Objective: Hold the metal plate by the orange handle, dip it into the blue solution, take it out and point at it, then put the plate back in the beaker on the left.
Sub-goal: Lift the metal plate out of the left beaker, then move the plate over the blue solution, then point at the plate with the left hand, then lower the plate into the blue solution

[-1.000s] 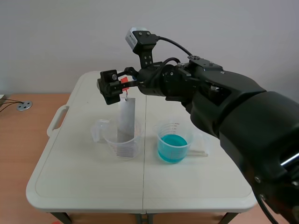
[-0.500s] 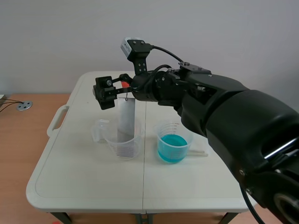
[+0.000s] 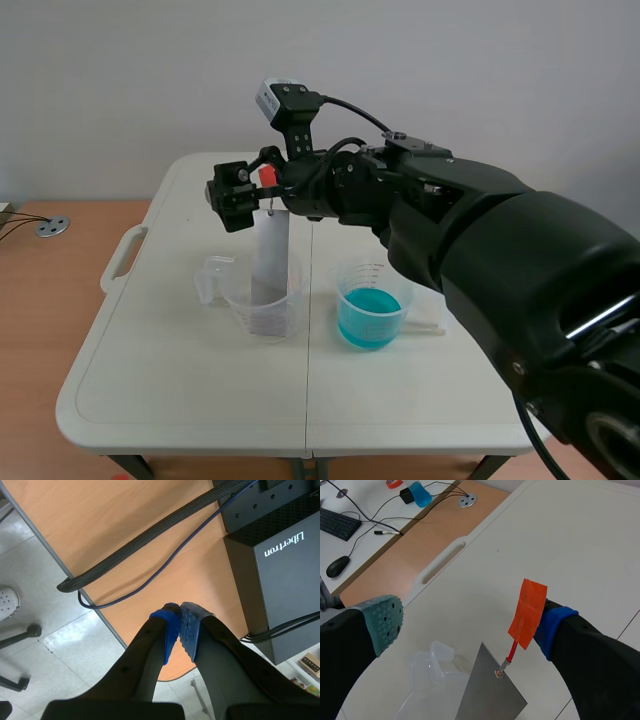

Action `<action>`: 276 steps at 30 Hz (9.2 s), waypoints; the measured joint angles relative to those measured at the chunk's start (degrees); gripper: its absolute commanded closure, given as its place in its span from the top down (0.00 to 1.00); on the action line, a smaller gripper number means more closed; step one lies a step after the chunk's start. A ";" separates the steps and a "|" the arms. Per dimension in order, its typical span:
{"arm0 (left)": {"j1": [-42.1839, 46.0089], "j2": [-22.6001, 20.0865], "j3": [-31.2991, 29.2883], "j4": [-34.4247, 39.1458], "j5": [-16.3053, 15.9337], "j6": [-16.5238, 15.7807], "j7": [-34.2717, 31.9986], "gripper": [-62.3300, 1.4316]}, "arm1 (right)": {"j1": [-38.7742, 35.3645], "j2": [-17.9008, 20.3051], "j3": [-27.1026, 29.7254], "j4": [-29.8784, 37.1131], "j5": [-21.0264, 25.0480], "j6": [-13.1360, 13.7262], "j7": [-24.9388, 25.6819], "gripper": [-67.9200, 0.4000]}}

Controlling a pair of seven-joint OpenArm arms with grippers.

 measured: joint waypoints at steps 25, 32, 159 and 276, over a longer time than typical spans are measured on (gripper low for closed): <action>0.00 0.00 0.00 0.00 0.00 0.00 -0.24 0.05 | 0.00 0.00 0.00 0.00 0.00 0.00 0.24 0.02; 0.00 0.00 0.00 0.00 0.00 0.00 -0.22 0.05 | -0.04 0.00 0.00 0.00 0.00 0.66 1.42 0.02; -61.31 10.67 21.11 20.24 8.20 -13.16 9.22 0.05 | -32.39 27.96 21.42 61.09 -4.72 12.07 10.69 0.02; -0.33 0.66 2.12 3.34 9.88 4.46 -3.91 0.05 | -32.39 25.09 21.03 50.60 -6.27 14.08 15.17 0.02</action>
